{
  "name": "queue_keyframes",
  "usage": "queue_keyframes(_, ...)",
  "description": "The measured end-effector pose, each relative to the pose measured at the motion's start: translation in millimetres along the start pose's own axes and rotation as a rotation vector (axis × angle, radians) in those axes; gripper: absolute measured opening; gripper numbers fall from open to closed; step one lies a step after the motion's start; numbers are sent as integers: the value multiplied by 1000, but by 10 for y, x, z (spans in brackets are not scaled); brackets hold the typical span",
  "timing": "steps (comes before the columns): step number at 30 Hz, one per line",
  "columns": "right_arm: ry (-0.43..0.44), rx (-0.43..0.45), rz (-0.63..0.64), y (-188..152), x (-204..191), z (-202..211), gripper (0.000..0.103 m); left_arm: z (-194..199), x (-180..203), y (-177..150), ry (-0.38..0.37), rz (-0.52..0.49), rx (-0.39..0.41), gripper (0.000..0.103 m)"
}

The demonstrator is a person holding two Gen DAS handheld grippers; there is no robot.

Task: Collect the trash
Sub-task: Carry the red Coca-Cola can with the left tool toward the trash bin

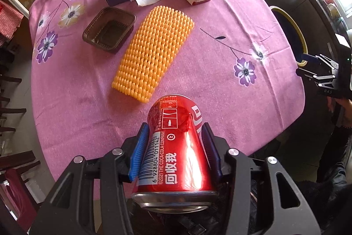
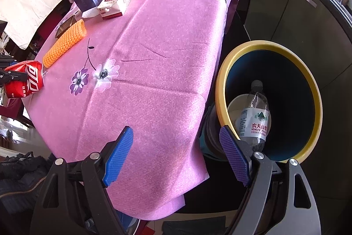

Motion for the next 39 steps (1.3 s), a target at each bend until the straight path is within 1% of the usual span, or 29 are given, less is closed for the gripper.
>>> queue_keyframes(3,1,-8,0,-10,16,-22,80,-30,9,-55,10,-13,-8,47)
queue_keyframes(5,-1,-13,1,0,21,-37,80,-61,41,-114,27,-43,-19,47)
queue_keyframes(10,-1,-20,19,42,-38,-53,80,-326,147,-330,47,-113,-117,46)
queue_keyframes(13,0,-20,29,56,-91,-49,80,-457,163,-379,53,-132,-148,46)
queue_keyframes(21,-6,-28,36,32,-130,-28,80,-483,179,-327,46,-143,-137,45)
queue_keyframes(26,0,-29,34,36,-125,-46,80,-387,100,-178,39,-126,-100,45)
queue_keyframes(31,3,-3,24,51,-107,32,80,-103,185,46,35,-156,-32,45)
queue_keyframes(34,0,45,8,39,-75,214,80,134,361,263,22,-203,33,45)
queue_keyframes(36,-11,88,-14,-6,-18,392,80,288,571,477,3,-246,83,45)
queue_keyframes(39,-39,159,-61,-147,114,705,80,458,1053,810,-45,-326,150,45)
Point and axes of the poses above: each gripper's, at about its wrist camera, not at the fingertips, and z roughly against the way its jaws point, x to its right, y to its top, the point moved 8 cm from there along -z, roughly the way its jaws point, and after that the axes turned 14 degrees about y, right-handed, at the moved point
